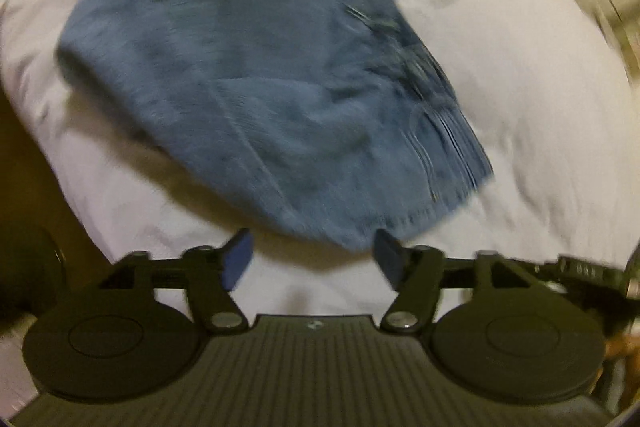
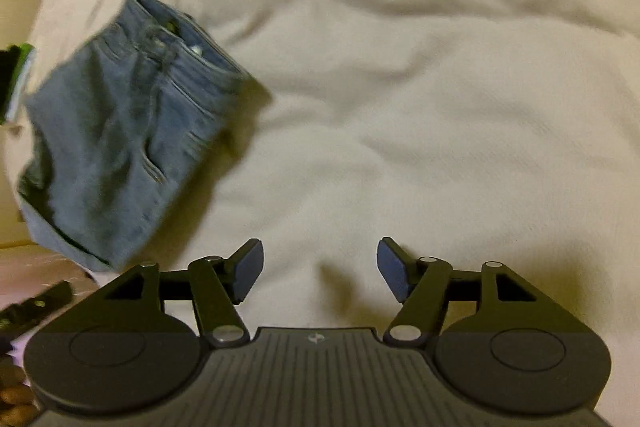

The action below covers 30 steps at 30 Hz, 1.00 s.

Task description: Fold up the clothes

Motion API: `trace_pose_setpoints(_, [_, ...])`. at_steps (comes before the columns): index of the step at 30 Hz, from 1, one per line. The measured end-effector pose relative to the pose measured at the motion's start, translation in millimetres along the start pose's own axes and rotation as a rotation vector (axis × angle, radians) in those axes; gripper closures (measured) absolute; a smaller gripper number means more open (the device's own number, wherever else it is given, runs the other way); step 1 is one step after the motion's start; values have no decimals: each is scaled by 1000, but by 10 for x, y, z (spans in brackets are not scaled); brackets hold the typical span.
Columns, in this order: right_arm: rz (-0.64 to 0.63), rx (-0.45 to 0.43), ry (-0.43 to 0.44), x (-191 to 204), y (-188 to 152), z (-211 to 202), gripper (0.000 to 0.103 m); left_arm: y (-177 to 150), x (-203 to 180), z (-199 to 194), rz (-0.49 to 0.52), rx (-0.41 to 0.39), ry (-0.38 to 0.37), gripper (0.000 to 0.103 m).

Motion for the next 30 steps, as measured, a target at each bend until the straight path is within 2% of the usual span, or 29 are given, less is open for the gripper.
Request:
trace_pose_setpoints(2, [31,-17,86,30,175,105,28,16,93,117,-88,-2,6,34])
trace_pose_setpoints(5, [104,-46,182,83,455,312,24,36,217,339,-210,26,3,34])
trace_pose_setpoints(6, [122,-54,203,101,541,388,23,36,252,407,-243,33,3,37])
trace_pose_setpoints(8, [152,-65,231,135,690,537,19,35,294,501,-263,29,15,58])
trace_pose_setpoints(9, [163,-69,240,155,759,617,19,39,309,535,-255,29,30,85])
trace_pose_setpoints(10, [162,-69,249,183,796,681,26,43,323,568,-246,29,45,88])
trace_pose_setpoints(11, [155,-66,260,213,817,736,61,45,337,574,-236,23,57,89])
trace_pose_setpoints(12, [148,-64,272,244,839,791,76,47,349,558,-226,12,66,93])
trace_pose_setpoints(14, [130,-73,266,297,783,777,85,66,364,446,-186,-31,81,94])
trace_pose_setpoints(18, [114,-110,257,337,400,481,91,119,425,179,-71,-90,111,96])
trace_pose_setpoints(21, [129,-112,244,353,-95,253,91,126,607,55,22,-106,156,95])
trace_pose_setpoints(25, [92,-44,251,544,-889,129,91,137,850,-112,146,-127,216,93])
trace_pose_setpoints(26, [65,-11,255,636,-1070,158,91,139,910,-153,177,-132,231,92])
trace_pose_setpoints(27, [38,22,259,728,-1250,186,90,137,981,-157,185,-122,242,85])
trace_pose_setpoints(28, [18,49,250,798,-1367,231,87,130,1062,-129,175,-100,248,72])
trace_pose_setpoints(30, [-14,96,220,915,-1529,340,78,61,1187,-153,146,-79,238,68])
Point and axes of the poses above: each gripper's, at about its wrist camera, not at the fingertips, and z roughly the way its jaws point, x to its left, y to its top, the point moved 3 cm from there along z, roughly the way its jaws point
